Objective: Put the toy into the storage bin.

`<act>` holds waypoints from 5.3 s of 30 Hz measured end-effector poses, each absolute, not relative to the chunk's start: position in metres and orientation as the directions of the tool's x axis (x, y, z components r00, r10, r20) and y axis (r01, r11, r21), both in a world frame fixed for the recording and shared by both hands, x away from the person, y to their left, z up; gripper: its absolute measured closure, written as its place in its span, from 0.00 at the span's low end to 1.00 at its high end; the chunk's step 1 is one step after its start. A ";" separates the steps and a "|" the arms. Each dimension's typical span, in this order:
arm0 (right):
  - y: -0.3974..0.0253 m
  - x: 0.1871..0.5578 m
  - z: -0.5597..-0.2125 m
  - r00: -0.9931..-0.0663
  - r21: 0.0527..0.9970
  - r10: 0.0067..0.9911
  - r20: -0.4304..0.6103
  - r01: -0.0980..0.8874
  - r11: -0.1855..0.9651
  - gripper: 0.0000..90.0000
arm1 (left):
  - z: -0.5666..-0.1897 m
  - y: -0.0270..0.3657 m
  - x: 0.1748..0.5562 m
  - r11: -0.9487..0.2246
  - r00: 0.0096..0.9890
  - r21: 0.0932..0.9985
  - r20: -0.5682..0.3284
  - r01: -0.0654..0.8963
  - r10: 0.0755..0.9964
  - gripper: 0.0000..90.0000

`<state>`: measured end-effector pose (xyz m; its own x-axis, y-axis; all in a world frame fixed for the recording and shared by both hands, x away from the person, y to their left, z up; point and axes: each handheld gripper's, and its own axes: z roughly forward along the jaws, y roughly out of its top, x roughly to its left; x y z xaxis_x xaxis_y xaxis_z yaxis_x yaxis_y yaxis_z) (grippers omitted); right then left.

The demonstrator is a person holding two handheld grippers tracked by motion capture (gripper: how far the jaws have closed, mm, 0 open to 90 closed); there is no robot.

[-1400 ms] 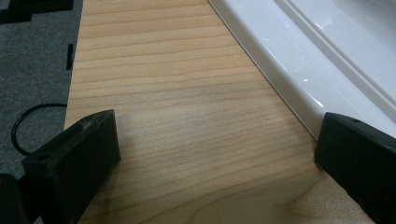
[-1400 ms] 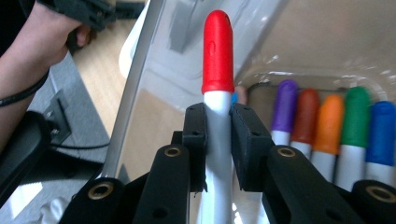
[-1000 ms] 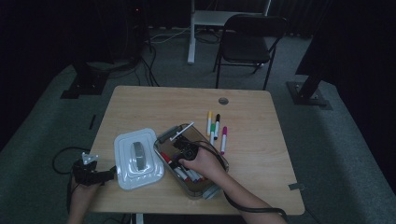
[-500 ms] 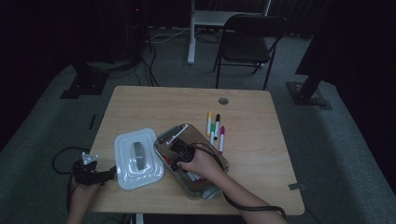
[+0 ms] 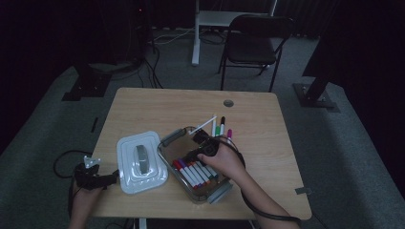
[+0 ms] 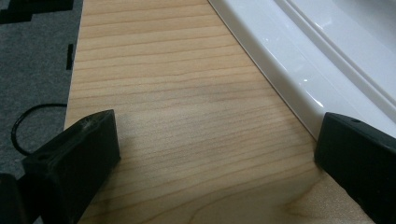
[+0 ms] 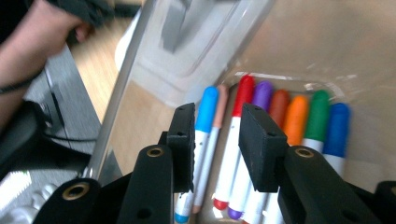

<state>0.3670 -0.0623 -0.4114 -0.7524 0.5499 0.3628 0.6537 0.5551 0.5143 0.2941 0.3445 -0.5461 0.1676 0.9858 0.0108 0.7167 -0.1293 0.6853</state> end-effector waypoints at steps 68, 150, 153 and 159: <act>-0.223 0.441 -0.450 -0.290 0.500 0.898 0.332 0.861 0.094 0.85 | -0.546 0.344 0.294 -0.130 0.168 0.684 0.011 0.718 0.986 0.01; -0.002 0.356 -0.468 -0.730 0.276 0.582 0.359 0.678 0.681 0.84 | -0.546 0.345 0.294 -0.130 0.168 0.684 0.010 0.718 0.986 0.01; -0.002 0.356 -0.469 -0.734 0.284 0.578 0.356 0.674 0.682 0.80 | -0.546 0.345 0.294 -0.130 0.168 0.684 0.011 0.718 0.986 0.01; -0.004 0.356 -0.467 -0.749 0.297 0.576 0.328 0.661 0.689 0.78 | -0.546 0.344 0.294 -0.129 0.168 0.685 0.010 0.717 0.986 0.01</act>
